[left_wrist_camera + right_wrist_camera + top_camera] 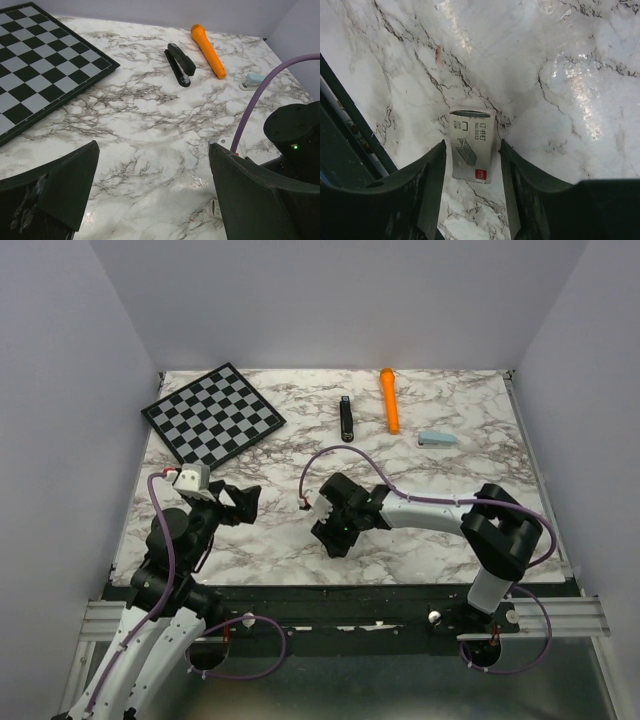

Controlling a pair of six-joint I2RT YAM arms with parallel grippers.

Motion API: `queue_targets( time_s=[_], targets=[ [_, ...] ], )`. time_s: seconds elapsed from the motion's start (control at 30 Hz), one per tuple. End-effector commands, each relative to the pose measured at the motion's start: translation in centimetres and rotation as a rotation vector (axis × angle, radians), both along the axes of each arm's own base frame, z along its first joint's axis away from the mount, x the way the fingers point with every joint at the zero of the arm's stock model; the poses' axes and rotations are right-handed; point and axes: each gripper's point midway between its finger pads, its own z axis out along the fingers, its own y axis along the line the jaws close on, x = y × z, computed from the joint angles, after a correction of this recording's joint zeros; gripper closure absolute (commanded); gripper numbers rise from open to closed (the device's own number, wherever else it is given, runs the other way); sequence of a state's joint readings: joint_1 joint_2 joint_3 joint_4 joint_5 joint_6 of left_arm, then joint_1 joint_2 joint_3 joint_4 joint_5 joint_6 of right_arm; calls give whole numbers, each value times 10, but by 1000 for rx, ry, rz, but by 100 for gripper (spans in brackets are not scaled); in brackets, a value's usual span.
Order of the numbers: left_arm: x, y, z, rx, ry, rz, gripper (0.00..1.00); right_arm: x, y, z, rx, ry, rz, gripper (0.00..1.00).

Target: Load the staples into the stapler

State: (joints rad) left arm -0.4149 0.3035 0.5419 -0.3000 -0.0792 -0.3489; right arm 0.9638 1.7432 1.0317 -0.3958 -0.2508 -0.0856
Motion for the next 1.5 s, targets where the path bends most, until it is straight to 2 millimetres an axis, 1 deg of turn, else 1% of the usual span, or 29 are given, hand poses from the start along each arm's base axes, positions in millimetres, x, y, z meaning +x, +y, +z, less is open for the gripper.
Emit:
queue_targets(
  time_s=[0.0, 0.07, 0.1, 0.13, 0.17, 0.23, 0.27, 0.37, 0.43, 0.53, 0.57, 0.63, 0.67, 0.73, 0.77, 0.83, 0.87, 0.93, 0.97, 1.03, 1.07, 1.1, 1.23, 1.27, 1.33, 1.37, 1.47],
  targets=[
    [0, -16, -8, -40, 66, -62, 1, 5, -2, 6, -7, -46, 3, 41],
    [2, -19, -19, -43, 123, -64, 1, 8, -4, 12, -5, -74, -24, 37],
    [3, -21, -23, -60, 152, -60, 1, 7, -7, 11, -10, -70, -44, 32],
    [3, -22, -29, -64, 179, -58, 1, 7, -9, 12, -15, -70, -54, 32],
    [5, -24, -37, -64, 214, -62, 1, 5, -13, 11, -27, -63, -57, 32],
    [6, -27, -45, -82, 259, -55, 1, 2, -19, 10, -40, -51, -96, 31],
    [5, -32, -51, -85, 290, -81, 1, 1, -22, 7, -50, -47, -109, 31],
    [6, -35, -64, -85, 344, -80, 1, 0, -26, 8, -70, -29, -167, 31],
    [6, -35, -69, -84, 371, -74, 1, -1, -29, 4, -89, -16, -209, 31],
    [7, -39, -77, -80, 405, -87, 1, -7, -32, -1, -91, 0, -228, 31],
    [7, -41, -83, -77, 422, -91, 1, -8, -34, -3, -95, 4, -236, 31],
    [8, -45, -86, -82, 432, -109, 1, -4, -37, -4, -107, -8, -266, 31],
    [8, -47, -93, -76, 458, -112, 1, -4, -38, -6, -114, -9, -268, 31],
    [8, -49, -101, -75, 492, -118, 1, -2, -38, -6, -121, -15, -275, 31],
    [8, -53, -108, -70, 524, -133, 1, -1, -38, -7, -125, -21, -286, 32],
    [8, -58, -114, -77, 550, -150, 1, 2, -41, -8, -135, -31, -316, 32],
    [6, -61, -123, -75, 588, -163, 1, 3, -42, -8, -137, -36, -330, 32],
    [7, -65, -129, -85, 615, -177, 1, 10, -48, -8, -154, -73, -377, 32],
    [6, -67, -139, -82, 653, -181, 1, 11, -50, -8, -161, -84, -391, 32],
    [4, -75, -143, -98, 676, -221, 1, 19, -55, -4, -166, -121, -435, 32],
    [3, -78, -152, -103, 717, -223, 1, 20, -56, -3, -166, -130, -446, 32],
    [1, -83, -154, -112, 737, -248, 1, 22, -57, -3, -165, -135, -452, 32],
    [1, -91, -164, -122, 800, -269, 1, 19, -49, 5, -118, -117, -453, 32],
    [1, -94, -167, -118, 818, -272, 1, 20, -46, 12, -86, -119, -461, 32],
    [2, -97, -168, -121, 829, -277, 2, 16, -44, 17, -54, -101, -484, 32],
    [3, -100, -170, -120, 839, -279, 3, 17, -42, 25, -21, -103, -500, 32],
    [3, -107, -175, -128, 865, -282, 6, 17, -36, 33, 42, -84, -561, 31]
  ],
)
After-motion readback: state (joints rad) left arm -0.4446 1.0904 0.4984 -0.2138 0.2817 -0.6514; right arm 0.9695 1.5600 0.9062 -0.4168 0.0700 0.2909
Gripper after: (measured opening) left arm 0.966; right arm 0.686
